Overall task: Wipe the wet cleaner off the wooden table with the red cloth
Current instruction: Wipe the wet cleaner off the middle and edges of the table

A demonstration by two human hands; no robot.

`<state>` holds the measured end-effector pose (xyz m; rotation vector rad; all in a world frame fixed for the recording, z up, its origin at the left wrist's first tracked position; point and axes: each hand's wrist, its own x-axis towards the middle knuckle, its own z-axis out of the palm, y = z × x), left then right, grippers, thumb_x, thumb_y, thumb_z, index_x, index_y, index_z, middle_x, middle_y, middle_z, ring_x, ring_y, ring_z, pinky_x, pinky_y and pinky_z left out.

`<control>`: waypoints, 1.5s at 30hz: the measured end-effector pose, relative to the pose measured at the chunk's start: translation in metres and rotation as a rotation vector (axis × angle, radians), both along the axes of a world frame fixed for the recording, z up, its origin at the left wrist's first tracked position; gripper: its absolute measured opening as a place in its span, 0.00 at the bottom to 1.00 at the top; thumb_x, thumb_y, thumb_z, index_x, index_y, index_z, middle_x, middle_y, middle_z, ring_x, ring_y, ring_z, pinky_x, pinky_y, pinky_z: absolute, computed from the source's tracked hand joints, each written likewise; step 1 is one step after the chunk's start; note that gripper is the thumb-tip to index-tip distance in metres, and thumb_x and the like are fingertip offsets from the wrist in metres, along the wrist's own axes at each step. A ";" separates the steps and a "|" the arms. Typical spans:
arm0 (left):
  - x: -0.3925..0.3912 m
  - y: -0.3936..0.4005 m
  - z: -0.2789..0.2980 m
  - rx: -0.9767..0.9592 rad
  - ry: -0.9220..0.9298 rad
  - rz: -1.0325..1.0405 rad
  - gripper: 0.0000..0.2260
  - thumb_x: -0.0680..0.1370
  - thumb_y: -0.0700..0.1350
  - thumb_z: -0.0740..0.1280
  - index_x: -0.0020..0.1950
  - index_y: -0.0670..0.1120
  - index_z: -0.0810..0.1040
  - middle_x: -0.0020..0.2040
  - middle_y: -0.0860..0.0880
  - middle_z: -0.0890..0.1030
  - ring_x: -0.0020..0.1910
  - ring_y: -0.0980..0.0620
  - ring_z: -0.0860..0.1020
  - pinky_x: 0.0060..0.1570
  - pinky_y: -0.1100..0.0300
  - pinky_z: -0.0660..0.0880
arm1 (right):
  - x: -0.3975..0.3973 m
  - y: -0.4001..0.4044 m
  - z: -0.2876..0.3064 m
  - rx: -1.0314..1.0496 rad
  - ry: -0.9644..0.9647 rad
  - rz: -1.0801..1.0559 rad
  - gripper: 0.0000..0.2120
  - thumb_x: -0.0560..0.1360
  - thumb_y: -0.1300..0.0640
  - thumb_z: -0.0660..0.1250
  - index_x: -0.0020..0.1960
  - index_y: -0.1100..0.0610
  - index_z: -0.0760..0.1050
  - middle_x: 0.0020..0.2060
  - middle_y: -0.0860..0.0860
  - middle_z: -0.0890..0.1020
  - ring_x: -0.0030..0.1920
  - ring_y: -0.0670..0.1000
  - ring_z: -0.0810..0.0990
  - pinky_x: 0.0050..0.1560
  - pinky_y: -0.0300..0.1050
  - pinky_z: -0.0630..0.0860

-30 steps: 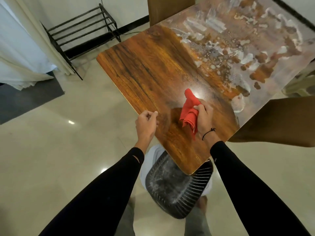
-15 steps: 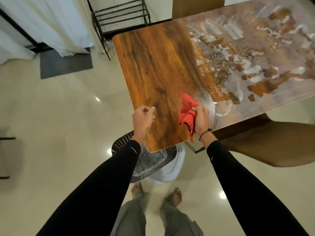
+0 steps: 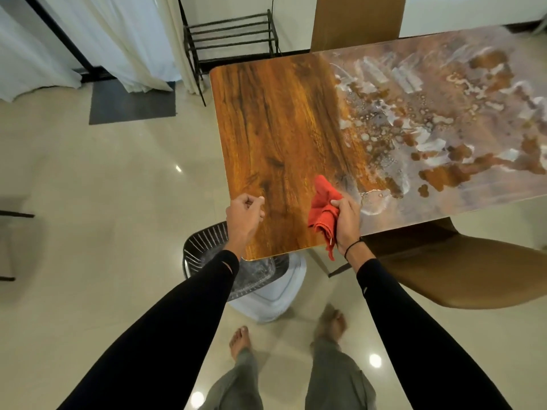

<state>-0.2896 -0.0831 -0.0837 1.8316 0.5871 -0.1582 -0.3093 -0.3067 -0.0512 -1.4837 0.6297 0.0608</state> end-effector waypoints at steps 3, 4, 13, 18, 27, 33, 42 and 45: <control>-0.002 -0.028 0.000 -0.010 0.003 -0.001 0.09 0.86 0.46 0.71 0.47 0.46 0.84 0.34 0.50 0.84 0.36 0.54 0.83 0.51 0.51 0.84 | 0.008 -0.032 -0.002 -0.008 0.017 0.059 0.14 0.85 0.66 0.61 0.55 0.52 0.82 0.50 0.56 0.82 0.49 0.58 0.81 0.51 0.53 0.80; -0.003 -0.039 0.000 0.010 0.005 -0.005 0.09 0.86 0.48 0.70 0.47 0.47 0.84 0.34 0.50 0.85 0.36 0.55 0.83 0.48 0.56 0.83 | 0.012 -0.044 -0.003 0.011 0.017 0.075 0.13 0.85 0.66 0.60 0.56 0.53 0.81 0.50 0.56 0.81 0.46 0.56 0.81 0.47 0.50 0.80; 0.009 -0.167 -0.008 0.012 0.064 0.169 0.10 0.86 0.46 0.71 0.50 0.40 0.84 0.37 0.47 0.85 0.36 0.52 0.83 0.55 0.47 0.85 | 0.047 -0.180 -0.015 0.087 0.069 0.226 0.12 0.87 0.67 0.57 0.56 0.55 0.77 0.43 0.50 0.83 0.33 0.48 0.83 0.32 0.39 0.81; 0.010 -0.201 -0.014 0.064 0.052 0.151 0.08 0.86 0.45 0.71 0.51 0.42 0.84 0.38 0.47 0.86 0.38 0.52 0.84 0.55 0.44 0.86 | 0.071 -0.228 -0.030 0.041 0.055 0.233 0.12 0.85 0.64 0.58 0.65 0.60 0.75 0.48 0.52 0.78 0.38 0.49 0.80 0.35 0.39 0.81; 0.028 -0.169 -0.029 0.185 0.029 0.244 0.08 0.87 0.48 0.68 0.51 0.46 0.82 0.45 0.46 0.85 0.48 0.46 0.85 0.58 0.43 0.84 | 0.095 -0.209 -0.045 -0.309 -0.116 0.443 0.31 0.81 0.56 0.58 0.85 0.59 0.69 0.76 0.62 0.76 0.69 0.63 0.78 0.73 0.66 0.77; 0.065 -0.159 -0.043 0.427 -0.088 0.067 0.06 0.87 0.45 0.66 0.61 0.49 0.82 0.59 0.51 0.81 0.57 0.51 0.81 0.62 0.48 0.82 | 0.119 -0.185 -0.074 -0.771 -0.245 0.690 0.31 0.87 0.58 0.56 0.90 0.55 0.58 0.89 0.57 0.56 0.89 0.60 0.51 0.89 0.61 0.49; 0.094 -0.150 -0.078 0.684 -0.201 -0.264 0.17 0.88 0.47 0.63 0.77 0.47 0.75 0.75 0.46 0.74 0.74 0.46 0.72 0.74 0.46 0.70 | 0.160 -0.162 -0.117 -1.317 -0.137 0.791 0.34 0.88 0.50 0.52 0.92 0.52 0.48 0.90 0.60 0.49 0.90 0.64 0.45 0.89 0.66 0.46; 0.091 -0.150 -0.093 0.735 -0.185 -0.303 0.19 0.89 0.49 0.61 0.79 0.48 0.74 0.79 0.46 0.71 0.78 0.45 0.69 0.78 0.44 0.67 | 0.184 -0.164 -0.119 -1.312 -0.113 0.693 0.34 0.87 0.50 0.52 0.92 0.52 0.49 0.90 0.59 0.48 0.90 0.64 0.45 0.89 0.65 0.45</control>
